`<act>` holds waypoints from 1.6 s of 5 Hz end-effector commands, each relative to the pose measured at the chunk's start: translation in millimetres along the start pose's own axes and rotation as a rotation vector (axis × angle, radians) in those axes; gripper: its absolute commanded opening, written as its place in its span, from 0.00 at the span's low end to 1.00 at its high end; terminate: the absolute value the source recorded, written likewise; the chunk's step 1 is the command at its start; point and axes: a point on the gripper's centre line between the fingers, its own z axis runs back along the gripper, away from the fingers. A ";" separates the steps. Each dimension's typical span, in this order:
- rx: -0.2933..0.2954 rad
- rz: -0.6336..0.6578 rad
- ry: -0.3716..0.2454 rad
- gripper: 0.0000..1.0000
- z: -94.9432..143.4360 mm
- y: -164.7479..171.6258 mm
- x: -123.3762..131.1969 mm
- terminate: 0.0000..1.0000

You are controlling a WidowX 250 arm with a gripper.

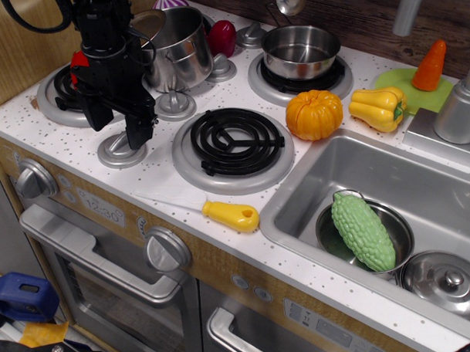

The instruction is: Twist knob start vertical clockwise90

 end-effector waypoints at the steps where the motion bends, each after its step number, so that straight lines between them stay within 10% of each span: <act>1: 0.005 0.015 -0.049 1.00 3.1 12.7 5.9 0.00; 2: 0.001 0.024 -0.058 0.00 -1.4 13.1 4.4 0.00; 8: -0.040 -0.348 -0.060 0.00 -6.2 9.1 -2.3 0.00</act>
